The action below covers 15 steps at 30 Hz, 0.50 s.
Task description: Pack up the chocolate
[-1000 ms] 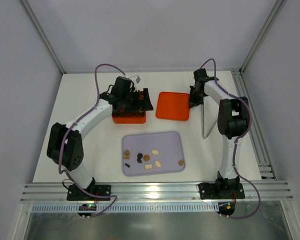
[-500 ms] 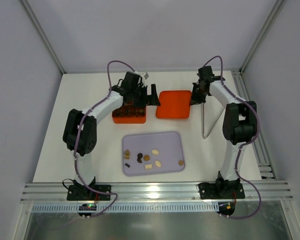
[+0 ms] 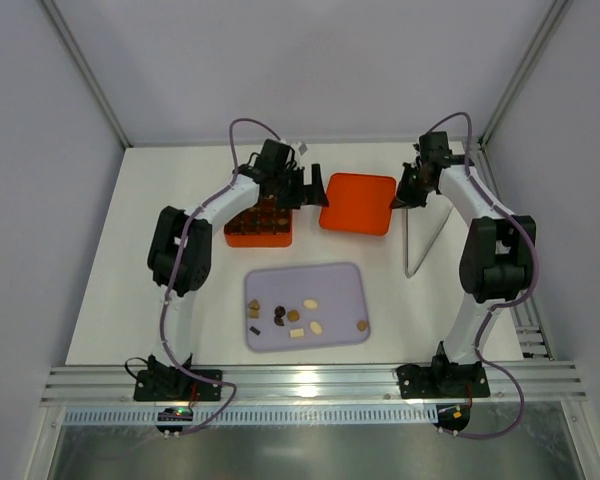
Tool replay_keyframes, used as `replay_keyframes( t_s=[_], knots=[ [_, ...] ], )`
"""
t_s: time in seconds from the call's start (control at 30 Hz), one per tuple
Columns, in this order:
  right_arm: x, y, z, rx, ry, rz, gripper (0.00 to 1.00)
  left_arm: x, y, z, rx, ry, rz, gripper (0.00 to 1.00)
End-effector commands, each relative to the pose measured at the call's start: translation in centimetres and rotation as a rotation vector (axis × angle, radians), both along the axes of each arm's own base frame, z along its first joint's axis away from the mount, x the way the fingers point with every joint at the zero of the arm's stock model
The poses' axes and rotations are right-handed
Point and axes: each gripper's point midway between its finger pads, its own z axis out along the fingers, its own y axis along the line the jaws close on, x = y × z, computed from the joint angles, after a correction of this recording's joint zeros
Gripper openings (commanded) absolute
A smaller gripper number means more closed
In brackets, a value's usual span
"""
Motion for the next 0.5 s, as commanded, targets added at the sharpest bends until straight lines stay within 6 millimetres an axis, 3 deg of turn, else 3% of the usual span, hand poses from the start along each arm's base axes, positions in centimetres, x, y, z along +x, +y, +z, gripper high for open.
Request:
replay_keyframes(
  t_s=[0.0,0.13,0.33,0.47],
  knots=[
    [0.3,0.6,4.5,0.067,-0.121,0.008,0.04,1.1,-1.1,1.0,-0.023,-0.038,-0.024,1.00],
    [-0.2,1.1,5.7,0.107,-0.143,0.024,0.04,1.8,-2.0,1.2,-0.055,-0.030,-0.031,1.00],
    [-0.5,1.9,6.5,0.167,-0.158,0.039,0.04,2.3,-3.7,3.1,-0.156,-0.023,-0.040,0.98],
    [-0.8,2.7,6.4,0.212,-0.158,0.048,0.04,2.1,-4.2,3.6,-0.212,-0.003,-0.038,0.90]
  ],
)
